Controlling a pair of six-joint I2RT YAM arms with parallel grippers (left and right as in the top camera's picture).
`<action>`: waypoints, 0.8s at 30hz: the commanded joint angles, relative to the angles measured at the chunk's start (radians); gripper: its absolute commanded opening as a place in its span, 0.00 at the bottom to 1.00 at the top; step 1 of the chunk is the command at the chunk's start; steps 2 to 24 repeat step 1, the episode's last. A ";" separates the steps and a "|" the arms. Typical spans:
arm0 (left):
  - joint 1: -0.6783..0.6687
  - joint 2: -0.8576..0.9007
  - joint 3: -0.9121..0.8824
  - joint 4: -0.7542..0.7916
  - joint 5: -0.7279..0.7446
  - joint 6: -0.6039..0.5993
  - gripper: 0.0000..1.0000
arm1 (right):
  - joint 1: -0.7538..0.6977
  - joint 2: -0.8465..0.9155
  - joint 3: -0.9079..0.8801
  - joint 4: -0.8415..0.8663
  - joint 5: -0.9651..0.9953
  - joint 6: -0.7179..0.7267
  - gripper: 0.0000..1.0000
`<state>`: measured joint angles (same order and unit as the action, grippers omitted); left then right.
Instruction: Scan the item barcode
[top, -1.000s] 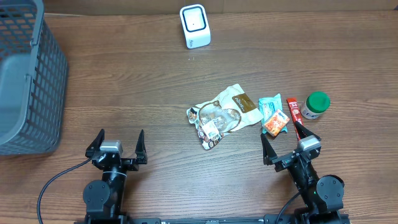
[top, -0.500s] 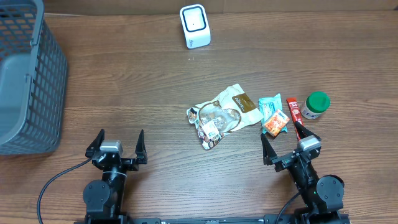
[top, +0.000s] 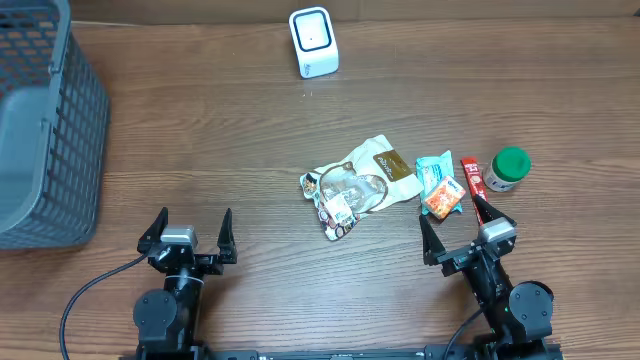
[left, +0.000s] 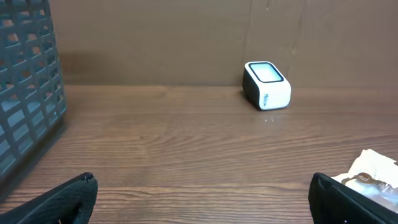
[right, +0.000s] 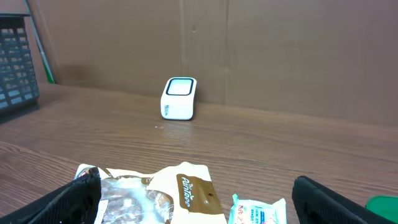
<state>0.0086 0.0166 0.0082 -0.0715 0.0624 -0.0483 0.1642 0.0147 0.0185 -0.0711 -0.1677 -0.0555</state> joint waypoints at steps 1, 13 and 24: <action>0.006 -0.013 -0.003 -0.003 -0.014 0.023 1.00 | -0.003 -0.011 -0.011 0.005 0.009 0.003 1.00; 0.006 -0.013 -0.003 -0.003 -0.014 0.023 1.00 | -0.003 -0.011 -0.011 0.005 0.009 0.003 1.00; 0.006 -0.013 -0.003 -0.003 -0.014 0.023 1.00 | -0.003 -0.011 -0.011 0.005 0.009 0.003 1.00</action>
